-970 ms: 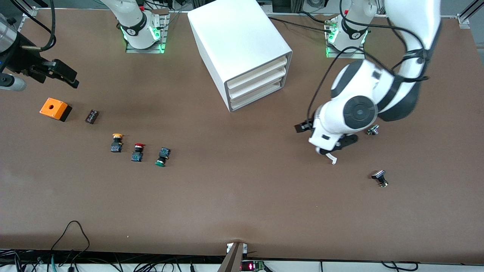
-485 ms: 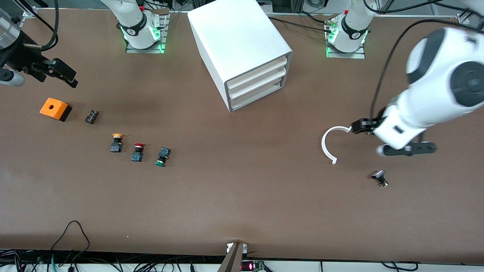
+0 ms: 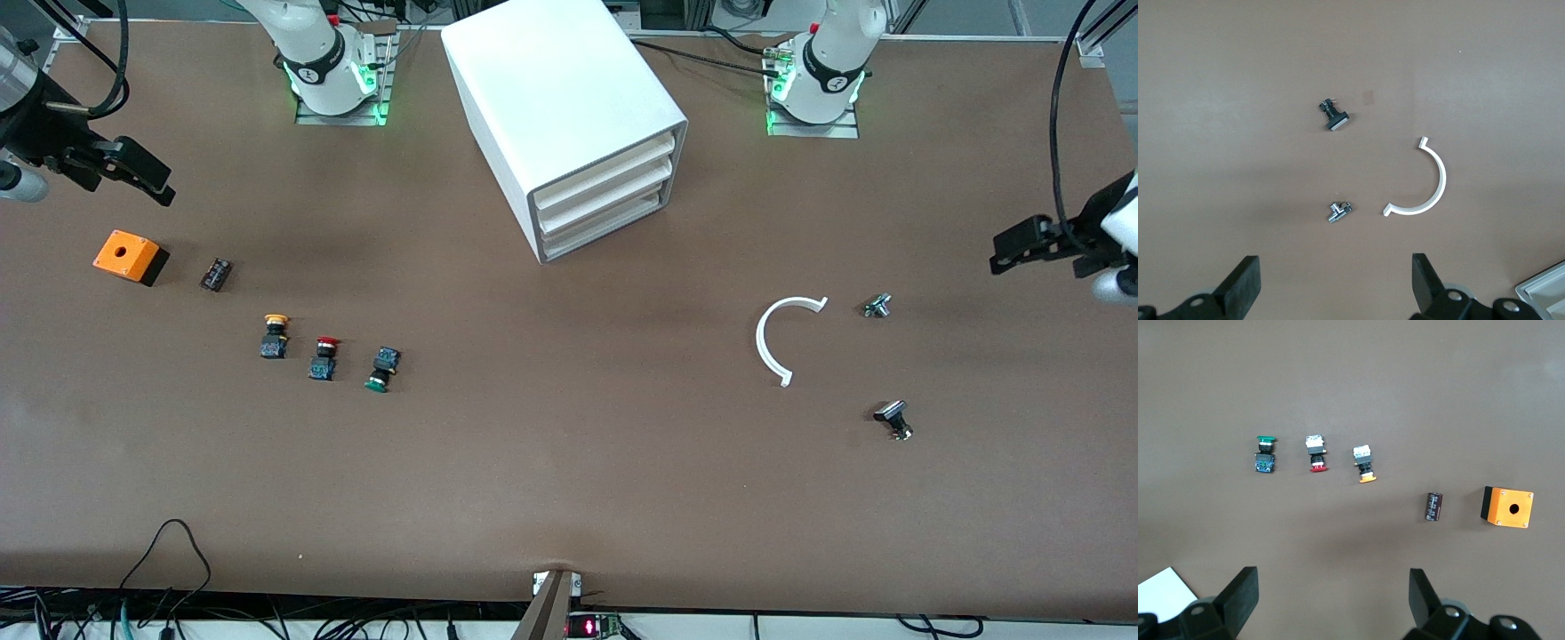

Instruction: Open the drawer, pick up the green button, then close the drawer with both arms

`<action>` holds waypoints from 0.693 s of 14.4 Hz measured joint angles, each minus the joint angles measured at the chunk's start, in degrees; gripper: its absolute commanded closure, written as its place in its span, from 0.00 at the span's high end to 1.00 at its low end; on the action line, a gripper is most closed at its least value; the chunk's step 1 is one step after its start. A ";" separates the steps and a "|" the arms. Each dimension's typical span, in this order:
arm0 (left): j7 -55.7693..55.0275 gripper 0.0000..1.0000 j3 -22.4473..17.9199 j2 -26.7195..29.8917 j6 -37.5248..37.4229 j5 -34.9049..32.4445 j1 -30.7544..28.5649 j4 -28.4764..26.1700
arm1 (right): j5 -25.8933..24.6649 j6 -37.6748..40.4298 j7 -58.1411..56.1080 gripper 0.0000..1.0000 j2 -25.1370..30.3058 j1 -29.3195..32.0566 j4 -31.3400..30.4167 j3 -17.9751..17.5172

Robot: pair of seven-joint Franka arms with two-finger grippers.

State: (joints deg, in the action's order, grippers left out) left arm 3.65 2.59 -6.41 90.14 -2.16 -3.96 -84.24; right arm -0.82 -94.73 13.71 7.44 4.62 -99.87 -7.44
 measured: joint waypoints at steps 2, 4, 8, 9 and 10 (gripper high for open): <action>-0.02 1.00 -0.42 4.49 0.83 0.01 1.28 -5.48 | 0.00 -0.02 0.00 1.00 0.00 0.00 0.00 -0.34; -0.10 1.00 -0.41 7.01 1.62 0.01 2.13 -8.98 | 0.00 -0.04 -0.03 1.00 0.00 0.00 0.00 -0.44; -0.17 1.00 -0.58 7.43 1.48 0.01 2.21 -10.82 | 0.11 -0.52 -2.79 1.00 0.00 0.09 0.01 -0.44; -0.19 1.00 -0.65 7.41 1.27 0.01 2.21 -10.83 | 0.16 -0.73 -3.30 1.00 0.00 0.15 0.10 -0.43; -0.19 1.00 -0.66 7.43 1.06 0.01 2.21 -10.83 | 0.17 -0.81 -3.56 1.00 0.00 0.20 0.29 -0.43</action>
State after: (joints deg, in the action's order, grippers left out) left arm 3.46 1.92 1.02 91.20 -2.15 -1.75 -95.07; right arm -0.65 -95.54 10.15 7.44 4.82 -99.58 -7.87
